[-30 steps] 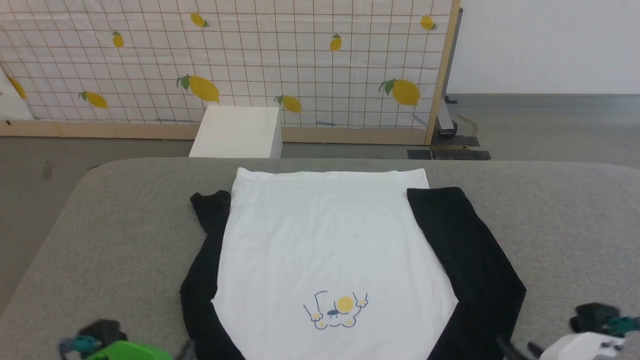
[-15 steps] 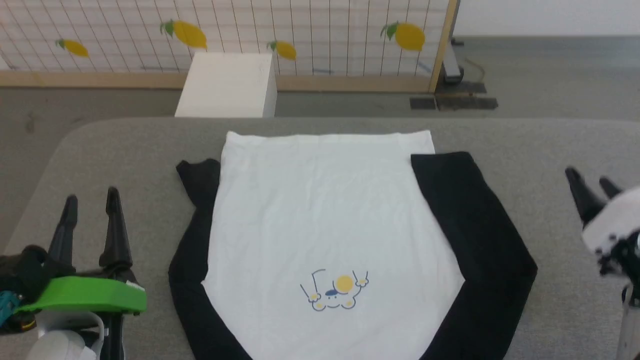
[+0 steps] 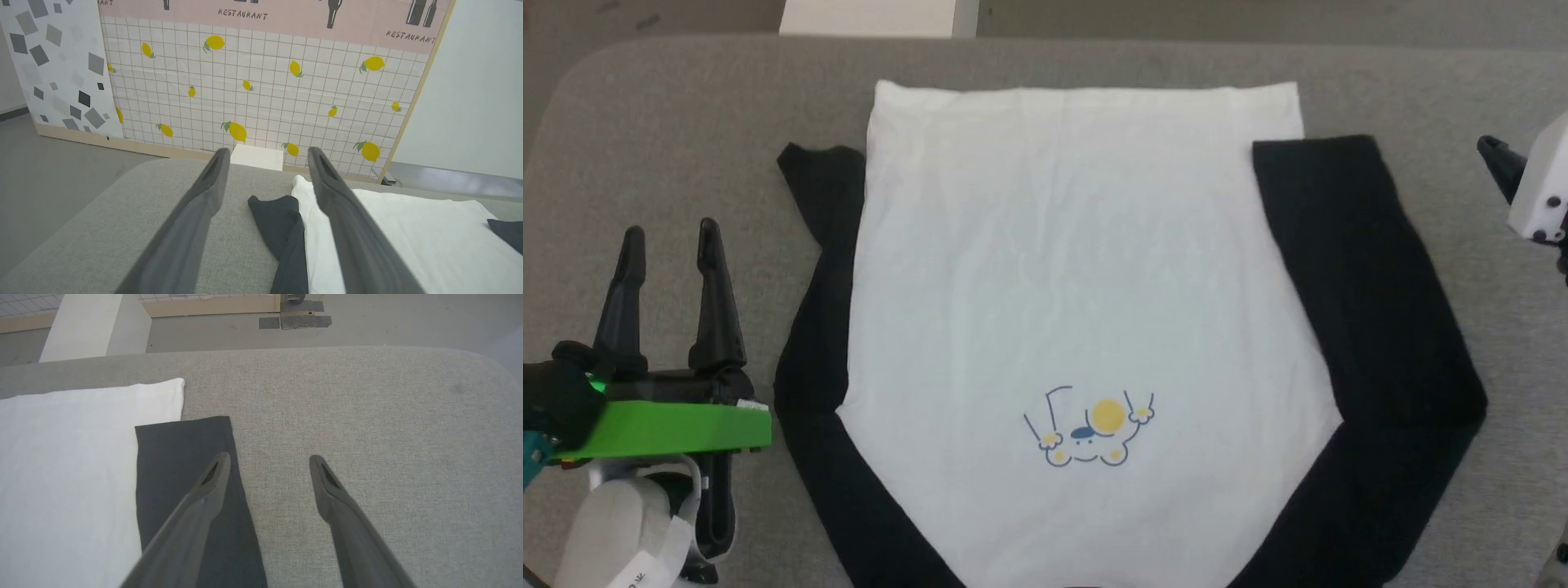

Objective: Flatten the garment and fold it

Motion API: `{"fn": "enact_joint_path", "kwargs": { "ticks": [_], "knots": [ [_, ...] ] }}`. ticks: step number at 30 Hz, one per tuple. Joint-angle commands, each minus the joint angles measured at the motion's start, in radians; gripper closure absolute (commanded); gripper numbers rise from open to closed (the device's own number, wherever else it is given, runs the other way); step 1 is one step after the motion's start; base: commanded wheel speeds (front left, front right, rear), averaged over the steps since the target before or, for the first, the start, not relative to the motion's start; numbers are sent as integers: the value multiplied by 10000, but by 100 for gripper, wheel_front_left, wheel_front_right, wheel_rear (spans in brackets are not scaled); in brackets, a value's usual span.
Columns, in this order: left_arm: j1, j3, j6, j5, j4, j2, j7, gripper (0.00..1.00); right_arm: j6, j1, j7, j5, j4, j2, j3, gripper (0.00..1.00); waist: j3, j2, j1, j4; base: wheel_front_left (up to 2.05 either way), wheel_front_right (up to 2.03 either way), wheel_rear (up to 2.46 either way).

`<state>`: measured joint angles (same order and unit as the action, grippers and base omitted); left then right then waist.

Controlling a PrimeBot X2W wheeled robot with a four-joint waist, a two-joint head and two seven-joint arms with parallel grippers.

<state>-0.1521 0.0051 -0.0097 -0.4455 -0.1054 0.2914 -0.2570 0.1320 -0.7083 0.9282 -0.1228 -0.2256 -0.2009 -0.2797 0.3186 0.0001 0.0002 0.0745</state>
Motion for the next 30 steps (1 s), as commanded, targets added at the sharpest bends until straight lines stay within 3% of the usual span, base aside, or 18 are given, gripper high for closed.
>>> {"fn": "enact_joint_path", "kwargs": {
  "ticks": [1,12,21,22,23,30],
  "knots": [
    [-217,140,-183,155,7,-181,-45,0,-13,-256,190,145,-106,-58,99,0,1130,-1,-2,666,0,0,0],
    [-482,804,-970,493,220,-1114,-46,0,-13,-678,814,739,-535,-305,879,0,1961,-1,-2,1072,0,0,0],
    [-568,1044,-1157,610,448,-1256,-47,0,-13,-321,1399,391,-965,-458,1719,0,2126,-1,-2,952,0,0,0],
    [-594,1055,-1166,627,464,-1254,-47,0,-13,-317,1403,369,-955,-439,1624,54,2124,-1,-2,941,0,0,0],
    [-613,1067,-1173,624,473,-1261,-47,0,-13,-297,1471,335,-968,-419,1554,100,2112,-1,-2,929,0,0,0],
    [-546,1055,-1199,665,672,-1227,-47,0,-13,-485,617,485,-660,36,-110,100,1635,-1,-2,708,0,0,0]
  ]
}}
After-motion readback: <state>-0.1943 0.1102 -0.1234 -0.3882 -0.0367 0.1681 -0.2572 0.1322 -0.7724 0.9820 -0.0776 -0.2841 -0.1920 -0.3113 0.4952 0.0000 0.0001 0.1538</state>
